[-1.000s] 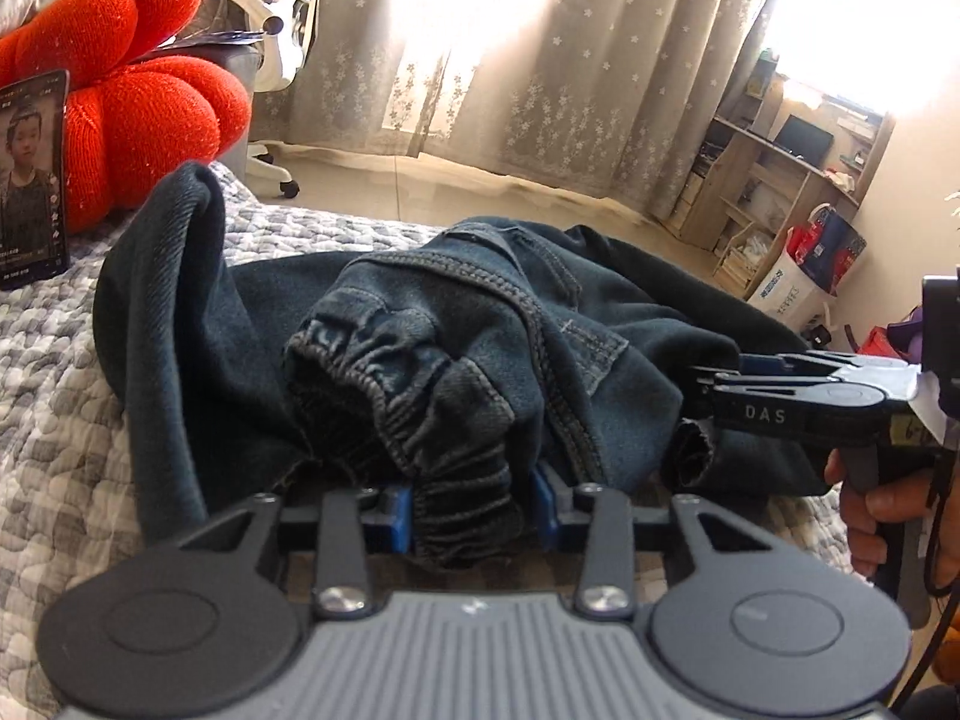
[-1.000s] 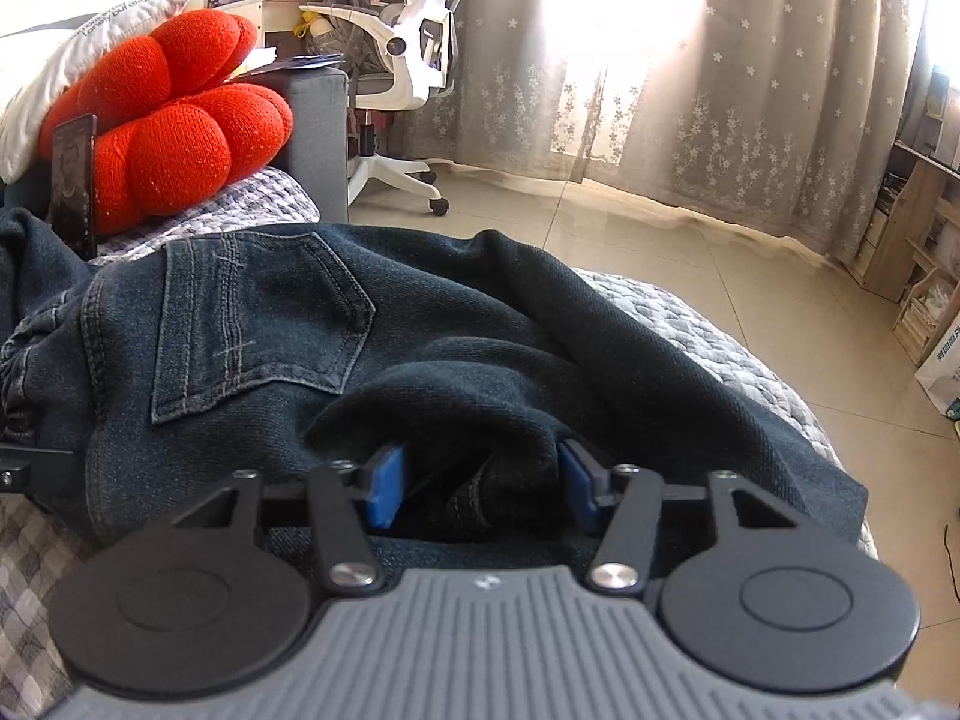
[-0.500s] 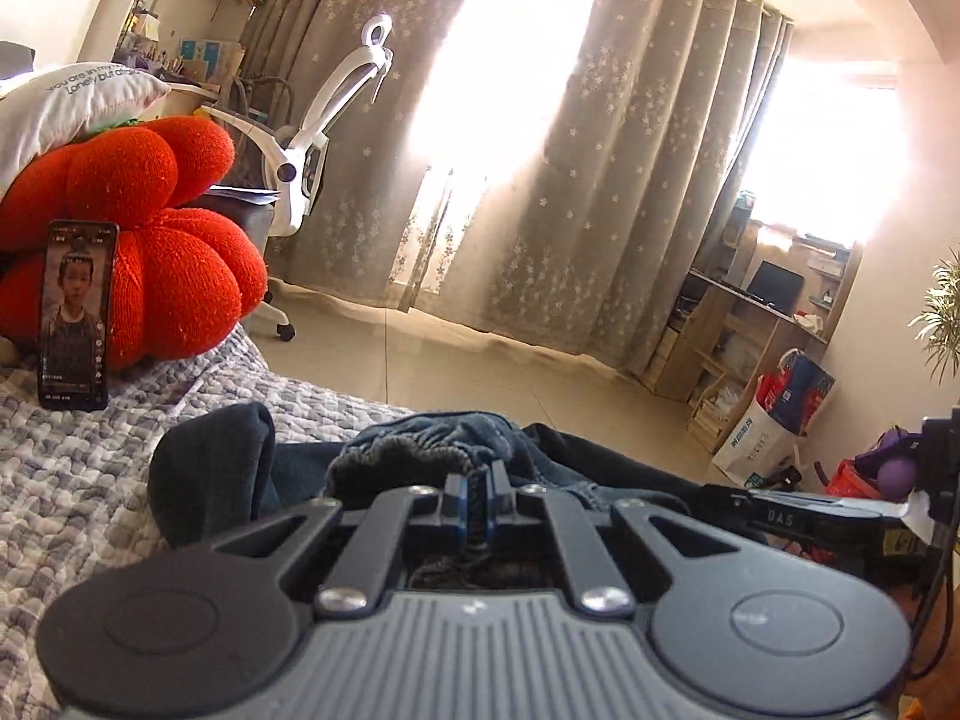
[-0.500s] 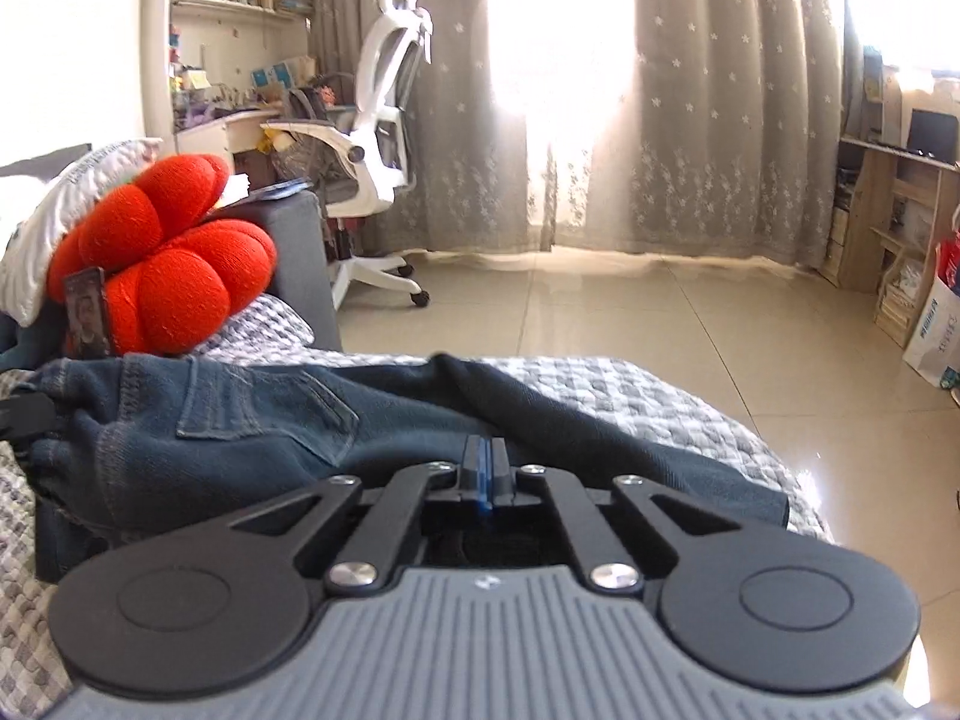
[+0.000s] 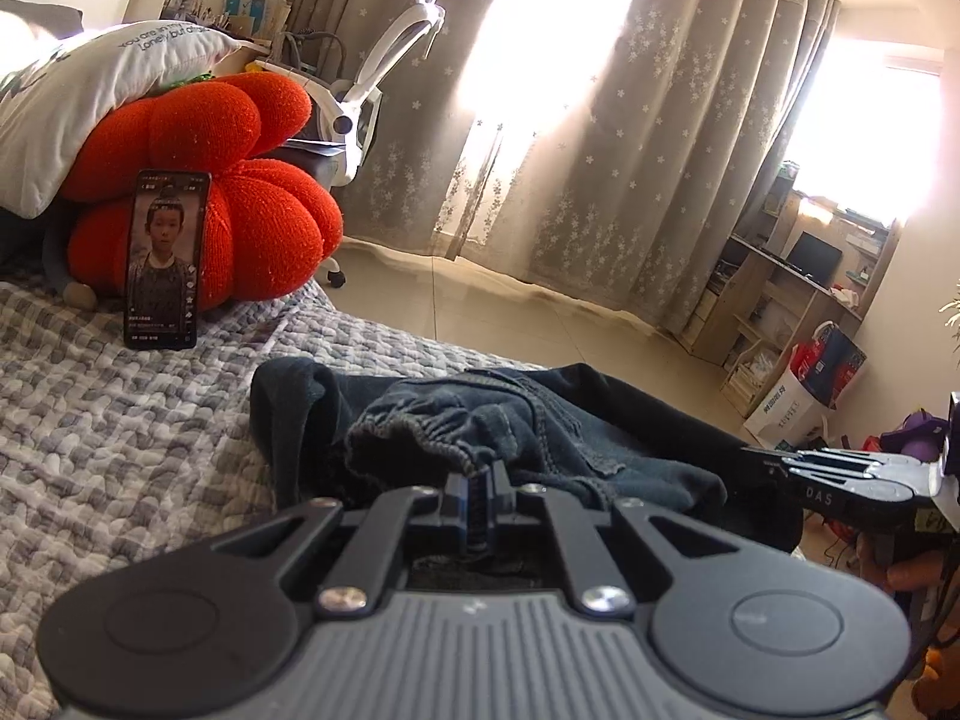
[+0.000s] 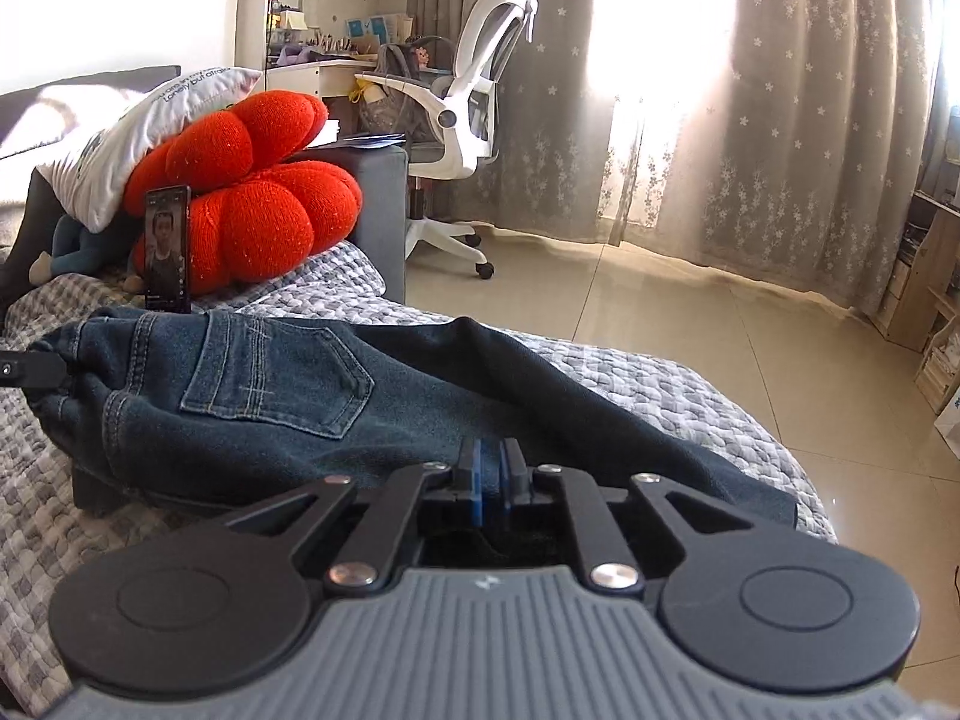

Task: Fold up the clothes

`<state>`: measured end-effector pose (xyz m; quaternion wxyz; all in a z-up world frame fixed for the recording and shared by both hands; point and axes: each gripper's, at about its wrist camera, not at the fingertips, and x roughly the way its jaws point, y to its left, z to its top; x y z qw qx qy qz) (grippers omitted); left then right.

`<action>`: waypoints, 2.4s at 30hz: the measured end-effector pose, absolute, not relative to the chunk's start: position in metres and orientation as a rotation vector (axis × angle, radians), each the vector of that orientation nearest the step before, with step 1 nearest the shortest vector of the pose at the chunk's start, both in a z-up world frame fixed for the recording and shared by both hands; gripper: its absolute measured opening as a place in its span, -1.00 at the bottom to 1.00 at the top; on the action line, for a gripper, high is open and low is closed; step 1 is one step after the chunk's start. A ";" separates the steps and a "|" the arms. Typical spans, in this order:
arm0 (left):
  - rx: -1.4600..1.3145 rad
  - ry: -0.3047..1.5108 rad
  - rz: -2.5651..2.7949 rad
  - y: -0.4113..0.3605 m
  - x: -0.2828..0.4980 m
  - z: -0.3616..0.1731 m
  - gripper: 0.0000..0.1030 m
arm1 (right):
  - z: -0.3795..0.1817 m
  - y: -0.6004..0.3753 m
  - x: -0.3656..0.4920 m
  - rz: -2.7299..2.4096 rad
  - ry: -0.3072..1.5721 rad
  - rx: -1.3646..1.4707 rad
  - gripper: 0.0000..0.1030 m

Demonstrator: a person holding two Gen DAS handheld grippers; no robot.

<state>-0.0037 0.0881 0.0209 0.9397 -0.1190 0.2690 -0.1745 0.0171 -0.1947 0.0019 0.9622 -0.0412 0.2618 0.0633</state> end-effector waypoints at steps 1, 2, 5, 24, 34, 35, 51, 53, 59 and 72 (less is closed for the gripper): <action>-0.238 0.553 -0.355 0.091 -0.007 0.021 -0.90 | 0.002 -0.193 0.018 0.131 0.531 -0.081 -0.57; -0.234 0.554 -0.354 0.094 -0.010 0.021 -0.90 | 0.003 -0.191 0.019 0.133 0.531 -0.078 -0.25; -0.233 0.565 -0.343 0.104 -0.016 0.021 -0.90 | 0.005 -0.184 0.018 0.129 0.506 -0.089 0.00; -0.250 0.701 -0.417 0.138 -0.005 0.009 0.00 | -0.016 -0.169 0.045 0.073 0.541 -0.148 0.29; -0.402 0.731 -0.258 0.157 0.041 -0.020 0.21 | -0.024 -0.168 0.063 0.026 0.530 -0.193 0.43; -0.417 0.733 -0.252 0.157 0.046 -0.023 0.23 | -0.025 -0.169 0.065 0.016 0.529 -0.198 0.43; -0.566 0.746 -0.206 0.139 0.108 -0.046 0.07 | -0.060 -0.202 0.106 -0.069 0.637 -0.159 0.44; -0.552 0.734 -0.196 0.134 0.112 -0.045 0.00 | -0.066 -0.207 0.113 -0.042 0.680 -0.087 0.23; -0.524 0.721 -0.190 0.128 0.117 -0.040 -0.07 | -0.068 -0.207 0.120 -0.033 0.708 -0.030 -0.46; -0.500 0.684 -0.251 0.137 0.082 -0.022 -0.45 | -0.039 -0.226 0.097 -0.075 0.630 0.070 -0.77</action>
